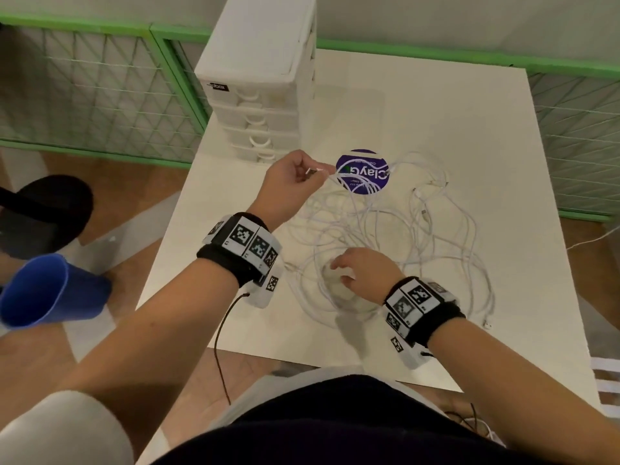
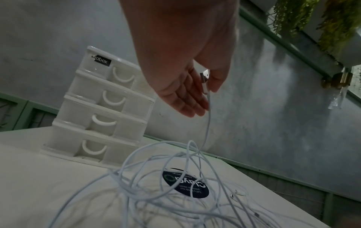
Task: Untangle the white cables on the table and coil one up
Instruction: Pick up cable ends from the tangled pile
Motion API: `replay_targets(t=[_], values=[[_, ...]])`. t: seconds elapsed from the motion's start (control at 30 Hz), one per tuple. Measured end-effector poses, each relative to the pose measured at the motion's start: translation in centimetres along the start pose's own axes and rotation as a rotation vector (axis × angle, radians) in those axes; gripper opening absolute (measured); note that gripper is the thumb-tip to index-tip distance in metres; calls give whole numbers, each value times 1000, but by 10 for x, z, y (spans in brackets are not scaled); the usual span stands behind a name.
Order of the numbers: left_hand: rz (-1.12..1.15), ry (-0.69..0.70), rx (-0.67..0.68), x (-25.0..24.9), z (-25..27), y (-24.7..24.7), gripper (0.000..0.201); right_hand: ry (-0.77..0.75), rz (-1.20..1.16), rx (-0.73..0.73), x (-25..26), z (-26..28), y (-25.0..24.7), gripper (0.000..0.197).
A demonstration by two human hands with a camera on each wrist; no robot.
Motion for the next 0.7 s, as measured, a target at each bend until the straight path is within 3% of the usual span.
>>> replay_targets(t=[0.07, 0.13, 0.33, 0.47, 0.57, 0.7], values=[[-11, 36, 51, -3, 0, -1, 16, -10, 229, 151, 1, -5, 9, 34], [-52, 57, 83, 0, -2, -2, 16, -14, 324, 185, 2, -7, 12, 31], [-182, 33, 144, 18, -1, -8, 14, 25, 186, 50, -4, -4, 14, 26], [-253, -48, 230, 31, 4, -9, 16, -125, 51, -160, 14, -9, 17, 20], [-250, -133, 205, 33, 9, -11, 18, -153, 57, -138, 40, -23, 26, 25], [-279, -165, 162, 24, 10, -19, 22, -3, 208, -12, 57, -46, 36, 37]])
Point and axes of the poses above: each hand's wrist, its own z-axis away from the middle knuckle, its own y-axis out of the palm, x = y × z, the point moved 2 cm from there along -z, towards the middle knuckle, and after that the axes turned 5 degrees about -x, right-handed, at the moved point
